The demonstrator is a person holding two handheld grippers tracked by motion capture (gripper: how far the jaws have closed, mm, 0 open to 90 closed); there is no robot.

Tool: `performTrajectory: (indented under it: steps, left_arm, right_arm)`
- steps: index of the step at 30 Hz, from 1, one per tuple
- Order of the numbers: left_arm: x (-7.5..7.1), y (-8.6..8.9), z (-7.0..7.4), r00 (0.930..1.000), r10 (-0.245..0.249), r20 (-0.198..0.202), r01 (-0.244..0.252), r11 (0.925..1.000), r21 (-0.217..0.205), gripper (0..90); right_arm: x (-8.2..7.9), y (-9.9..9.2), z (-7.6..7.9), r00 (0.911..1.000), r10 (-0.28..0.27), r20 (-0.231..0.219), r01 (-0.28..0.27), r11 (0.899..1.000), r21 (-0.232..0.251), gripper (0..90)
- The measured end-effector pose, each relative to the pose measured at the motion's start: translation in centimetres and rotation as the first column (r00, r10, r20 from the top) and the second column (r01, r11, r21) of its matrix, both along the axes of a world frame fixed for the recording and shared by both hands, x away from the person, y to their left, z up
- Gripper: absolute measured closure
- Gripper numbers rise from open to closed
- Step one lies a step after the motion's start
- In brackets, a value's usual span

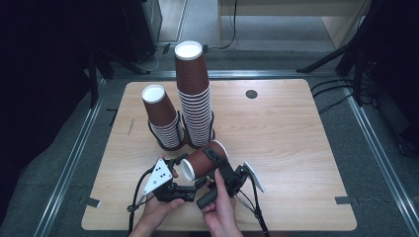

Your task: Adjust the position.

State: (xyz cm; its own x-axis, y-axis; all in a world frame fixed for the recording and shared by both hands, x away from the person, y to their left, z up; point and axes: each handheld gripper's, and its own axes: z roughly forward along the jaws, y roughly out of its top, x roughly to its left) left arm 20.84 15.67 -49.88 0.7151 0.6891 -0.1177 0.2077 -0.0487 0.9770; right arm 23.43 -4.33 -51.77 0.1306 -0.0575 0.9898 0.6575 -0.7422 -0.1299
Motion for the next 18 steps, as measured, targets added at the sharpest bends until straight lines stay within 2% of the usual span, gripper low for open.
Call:
performTrajectory:
  steps: [4, 6, 8, 10, 11, 14, 15, 16, 18]
  left_arm:
    - [0.0, 0.3, 0.2, 0.9998, -0.018, -0.004, 0.018, 0.9997, -0.016, 2.0]
    - [0.0, 0.4, 0.2, 0.9997, -0.025, -0.005, 0.025, 0.9994, -0.022, 2.0]
    - [0.0, 0.4, 0.2, 0.9996, -0.027, -0.01, 0.027, 0.9993, -0.027, 2.0]
    - [0.1, 0.5, 0.2, 0.9996, -0.024, -0.013, 0.024, 0.9993, -0.027, 2.0]
    - [0.1, 0.6, 0.2, 0.9996, -0.023, -0.015, 0.023, 0.9992, -0.032, 2.0]
    - [0.1, 0.9, 0.2, 0.9997, -0.02, -0.017, 0.019, 0.9992, -0.034, 2.0]
    - [0.2, 1.2, 0.3, 0.9998, -0.011, -0.018, 0.01, 0.9987, -0.05, 2.0]
    - [0.2, 1.2, 0.3, 0.9998, -0.011, -0.018, 0.01, 0.9987, -0.05, 2.0]
    - [0.3, 1.4, 0.3, 0.9998, -0.007, -0.02, 0.006, 0.9986, -0.052, 2.0]
  right_arm:
    - [-0.1, -0.3, 0.3, 0.9989, -0.04, 0.025, 0.041, 0.998, -0.056, 12.7]
    - [-0.1, -0.6, 0.4, 0.9955, -0.078, 0.053, 0.083, 0.992, -0.092, 12.7]
    - [0.0, -0.9, 0.6, 0.9901, -0.111, 0.086, 0.12, 0.986, -0.114, 12.6]
    - [0.1, -1.3, 0.8, 0.98, -0.152, 0.129, 0.169, 0.977, -0.129, 12.6]
    - [0.2, -1.5, 1.0, 0.9716, -0.176, 0.158, 0.201, 0.967, -0.157, 12.7]
    - [0.5, -1.9, 1.3, 0.9554, -0.206, 0.212, 0.251, 0.943, -0.219, 12.7]
    - [0.6, -2.0, 1.4, 0.9468, -0.214, 0.24, 0.274, 0.928, -0.253, 12.6]
    - [0.6, -2.0, 1.4, 0.9468, -0.214, 0.24, 0.274, 0.928, -0.253, 12.6]
    - [0.7, -2.3, 1.5, 0.9378, -0.219, 0.27, 0.298, 0.906, -0.302, 12.6]
